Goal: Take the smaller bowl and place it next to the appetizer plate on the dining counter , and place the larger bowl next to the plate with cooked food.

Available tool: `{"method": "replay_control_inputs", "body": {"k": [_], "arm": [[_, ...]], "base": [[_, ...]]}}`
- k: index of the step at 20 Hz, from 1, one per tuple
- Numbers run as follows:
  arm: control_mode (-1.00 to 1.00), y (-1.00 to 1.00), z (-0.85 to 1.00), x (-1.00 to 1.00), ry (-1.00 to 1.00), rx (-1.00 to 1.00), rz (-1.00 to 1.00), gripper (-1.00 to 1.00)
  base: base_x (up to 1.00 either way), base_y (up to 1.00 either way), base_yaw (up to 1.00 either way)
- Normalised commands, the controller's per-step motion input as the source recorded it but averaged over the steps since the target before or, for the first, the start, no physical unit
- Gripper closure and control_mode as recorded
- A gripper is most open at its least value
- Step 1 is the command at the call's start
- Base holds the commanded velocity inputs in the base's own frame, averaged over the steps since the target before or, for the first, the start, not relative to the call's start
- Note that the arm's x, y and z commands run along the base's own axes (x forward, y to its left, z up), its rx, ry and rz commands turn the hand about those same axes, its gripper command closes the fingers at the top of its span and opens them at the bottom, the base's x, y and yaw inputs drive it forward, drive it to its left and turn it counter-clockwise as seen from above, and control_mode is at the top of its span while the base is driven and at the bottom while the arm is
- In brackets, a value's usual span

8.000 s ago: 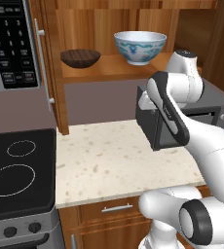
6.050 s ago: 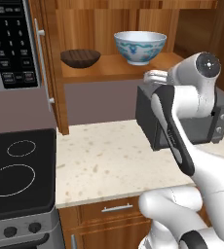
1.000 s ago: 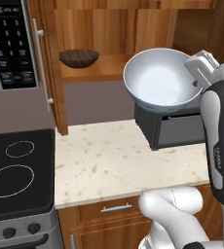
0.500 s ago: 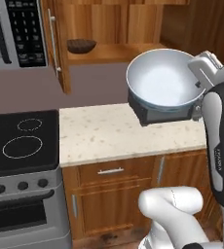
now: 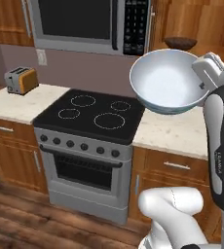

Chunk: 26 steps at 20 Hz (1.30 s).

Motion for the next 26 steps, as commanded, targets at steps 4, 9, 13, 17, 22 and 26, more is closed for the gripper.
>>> {"method": "replay_control_inputs", "body": {"k": [4,9,13,17,22,26], "arm": [[1.00,0.00,0.00,0.00,0.00,0.00,0.00,1.00],[1.00,0.00,0.00,0.00,0.00,0.00,0.00,1.00],[1.00,0.00,0.00,0.00,0.00,0.00,0.00,1.00],[1.00,0.00,0.00,0.00,0.00,0.00,0.00,1.00],[1.00,0.00,0.00,0.00,0.00,0.00,0.00,1.00],[1.00,0.00,0.00,0.00,0.00,0.00,0.00,1.00]], "base": [[0.06,0.25,0.91],[0.12,0.39,0.86],[0.39,0.46,0.77],[0.52,0.49,0.70],[0.64,0.62,0.63],[0.27,0.99,0.47]]}}
